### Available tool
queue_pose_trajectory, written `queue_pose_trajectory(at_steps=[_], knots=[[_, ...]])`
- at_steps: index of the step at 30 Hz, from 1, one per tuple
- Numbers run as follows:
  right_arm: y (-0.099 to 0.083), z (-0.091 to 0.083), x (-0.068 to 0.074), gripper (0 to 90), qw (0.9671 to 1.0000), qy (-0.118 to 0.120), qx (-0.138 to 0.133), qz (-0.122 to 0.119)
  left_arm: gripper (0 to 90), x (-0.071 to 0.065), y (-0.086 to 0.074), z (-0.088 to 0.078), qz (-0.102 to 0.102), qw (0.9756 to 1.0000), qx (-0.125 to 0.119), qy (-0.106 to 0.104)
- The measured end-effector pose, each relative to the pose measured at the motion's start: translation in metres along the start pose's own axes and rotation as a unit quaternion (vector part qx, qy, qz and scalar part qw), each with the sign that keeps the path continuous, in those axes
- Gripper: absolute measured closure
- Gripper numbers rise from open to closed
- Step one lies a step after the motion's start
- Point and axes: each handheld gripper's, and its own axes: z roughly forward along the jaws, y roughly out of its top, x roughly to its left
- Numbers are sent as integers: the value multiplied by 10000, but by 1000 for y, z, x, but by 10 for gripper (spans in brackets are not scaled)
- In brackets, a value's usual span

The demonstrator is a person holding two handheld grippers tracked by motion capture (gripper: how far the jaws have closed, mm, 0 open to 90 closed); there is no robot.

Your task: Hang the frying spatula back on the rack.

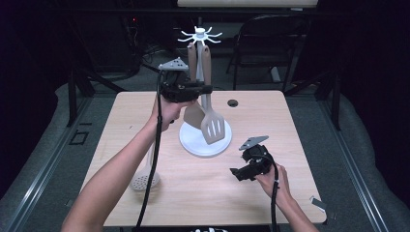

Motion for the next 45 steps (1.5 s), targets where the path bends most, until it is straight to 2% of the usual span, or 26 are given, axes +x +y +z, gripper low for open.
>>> queue_pose_trajectory(at_steps=[12,23,39,45], knots=[[0,1,0,102,10000,15,-11,9,776,7,4,5,-137,9999,0,27],[0,1,0,103,10000,22,11,12,777,16,3,9,-214,9995,78,208],[0,2,0,104,10000,42,31,2,775,15,3,11,81,9978,190,629],[0,3,0,105,10000,44,66,-13,769,14,3,11,94,9975,204,669]])
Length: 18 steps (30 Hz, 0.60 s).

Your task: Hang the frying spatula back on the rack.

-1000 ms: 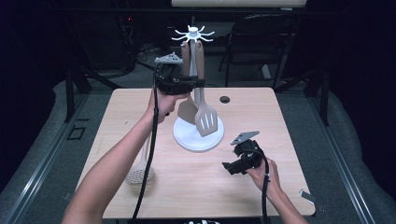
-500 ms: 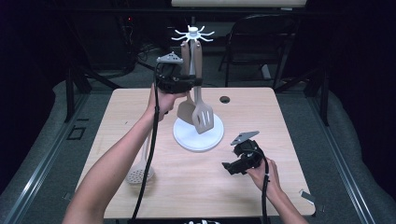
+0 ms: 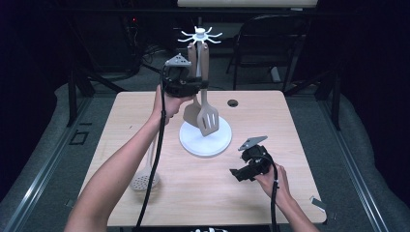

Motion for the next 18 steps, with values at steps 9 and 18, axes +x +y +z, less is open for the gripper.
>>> queue_pose_trajectory(at_steps=[9,18], knots=[[0,-1,1,106,10000,0,10,-47,623,-7,-5,-5,109,9999,46,115],[1,-1,1,107,10000,-2,4,-53,410,-13,-17,-14,-71,9999,87,102]])
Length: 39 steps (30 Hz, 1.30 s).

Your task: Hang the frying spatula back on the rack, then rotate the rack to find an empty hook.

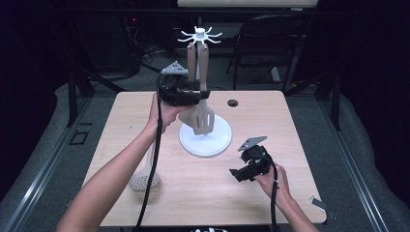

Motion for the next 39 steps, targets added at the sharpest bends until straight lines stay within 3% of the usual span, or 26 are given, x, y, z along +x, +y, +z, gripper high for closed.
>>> queue_pose_trajectory(at_steps=[6,11,14,26,32,39], knots=[[0,0,1,109,10000,-13,-2,2,333,1,-10,-12,18,10000,-23,-18],[0,0,0,111,10000,-23,26,13,271,10,-12,-23,15,10000,43,52],[0,1,-1,111,10000,-18,47,34,171,15,-11,-28,-44,10000,32,79],[1,1,-2,111,10000,-5,15,39,161,27,8,-46,-168,9994,-109,275],[1,2,-3,113,10000,14,20,55,304,29,24,-57,-118,9984,-291,479],[1,2,-3,121,10000,50,52,48,672,32,41,-69,-28,9959,-646,632]])
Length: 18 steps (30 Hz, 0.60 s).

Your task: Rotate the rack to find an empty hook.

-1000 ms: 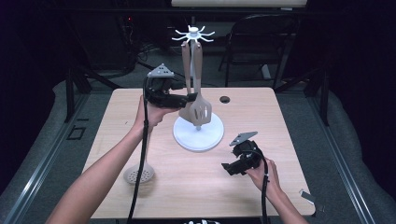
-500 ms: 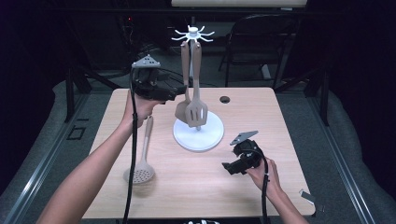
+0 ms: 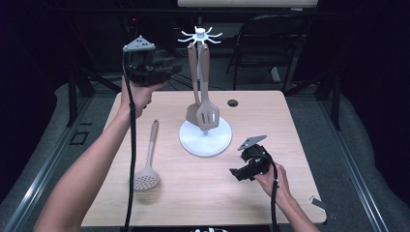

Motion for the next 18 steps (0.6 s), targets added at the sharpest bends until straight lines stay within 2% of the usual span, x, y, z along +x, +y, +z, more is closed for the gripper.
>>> queue_pose_trajectory(at_steps=[4,8,18], knots=[[0,0,-1,123,10000,-29,-11,9,804,0,11,-2,74,9998,-149,110],[0,0,-1,124,10000,-6,32,-34,874,-2,19,-3,163,9994,-248,190],[0,0,-1,127,10000,-20,33,-49,897,-3,28,2,216,9991,-308,192]])
